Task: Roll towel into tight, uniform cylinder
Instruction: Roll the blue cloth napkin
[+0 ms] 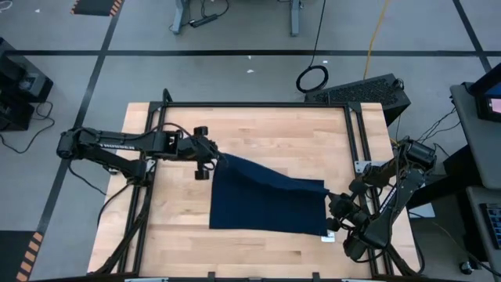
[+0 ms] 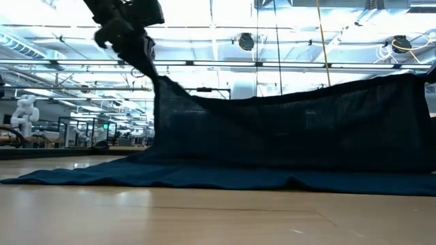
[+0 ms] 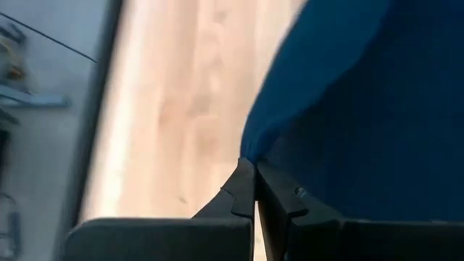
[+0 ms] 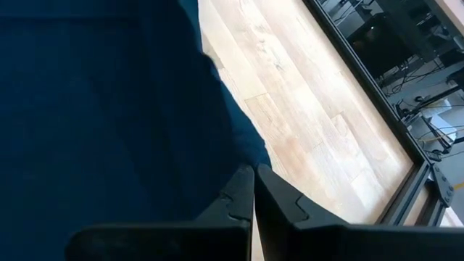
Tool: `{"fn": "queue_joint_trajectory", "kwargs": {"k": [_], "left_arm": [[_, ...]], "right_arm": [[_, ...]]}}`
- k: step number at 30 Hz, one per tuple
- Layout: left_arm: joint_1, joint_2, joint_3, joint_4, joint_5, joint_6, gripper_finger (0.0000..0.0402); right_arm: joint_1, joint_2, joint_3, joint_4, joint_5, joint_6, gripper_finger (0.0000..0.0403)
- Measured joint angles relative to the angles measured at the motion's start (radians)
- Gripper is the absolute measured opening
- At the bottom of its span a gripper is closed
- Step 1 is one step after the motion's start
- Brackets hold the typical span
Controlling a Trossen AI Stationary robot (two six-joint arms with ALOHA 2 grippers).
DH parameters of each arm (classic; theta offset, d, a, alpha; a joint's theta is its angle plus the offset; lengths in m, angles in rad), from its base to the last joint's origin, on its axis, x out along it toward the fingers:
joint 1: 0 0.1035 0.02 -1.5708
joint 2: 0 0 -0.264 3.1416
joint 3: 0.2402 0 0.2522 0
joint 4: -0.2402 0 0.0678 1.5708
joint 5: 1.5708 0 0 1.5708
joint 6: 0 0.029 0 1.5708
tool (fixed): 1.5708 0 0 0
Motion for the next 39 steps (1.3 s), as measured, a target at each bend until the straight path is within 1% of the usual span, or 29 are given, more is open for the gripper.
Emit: {"fn": "queue_joint_trajectory", "kwargs": {"k": [7,11,14,16,18,20,22,25,29,34,39], "left_arm": [[-0.078,0.000,0.000,-0.090,0.045,-0.100,0.0004],[-0.132,-0.020,0.000,-0.101,0.051,-0.146,0.0004],[-0.168,-0.041,0.000,-0.115,0.040,-0.184,0.0004],[-0.184,-0.065,0.000,-0.117,-0.041,-0.206,0.0004],[-0.189,-0.084,0.000,-0.117,-0.167,-0.218,0.0004],[-0.186,-0.095,0.000,-0.124,-0.287,-0.229,0.0004],[-0.178,-0.100,0.000,-0.124,-0.354,-0.233,0.0004],[-0.157,-0.099,0.000,-0.124,-0.368,-0.248,0.0004],[-0.136,-0.091,0.000,-0.136,-0.406,-0.305,0.0004],[-0.131,-0.092,0.000,-0.162,-0.416,-0.325,0.0004],[-0.132,-0.092,0.000,-0.168,-0.418,-0.347,0.0004]], "right_arm": [[0.000,0.000,0.000,0.000,0.000,-0.001,0.0000],[0.000,0.000,0.000,-0.003,0.003,-0.001,0.0000],[0.000,-0.001,0.000,-0.010,0.033,0.002,0.0000],[-0.002,-0.012,0.000,-0.031,0.062,0.012,0.0000],[-0.013,-0.025,0.000,-0.057,0.091,0.034,0.0000],[-0.030,-0.040,0.000,-0.051,0.126,0.021,0.0000],[-0.059,-0.055,0.000,-0.053,0.160,0.010,0.0000],[-0.116,-0.054,0.000,-0.050,0.195,-0.001,0.0000],[-0.203,-0.055,0.000,-0.051,0.228,-0.022,0.0000],[-0.316,-0.055,0.000,-0.051,0.302,-0.149,0.0000],[-0.413,-0.055,0.000,-0.052,0.311,-0.277,0.0000]]}}
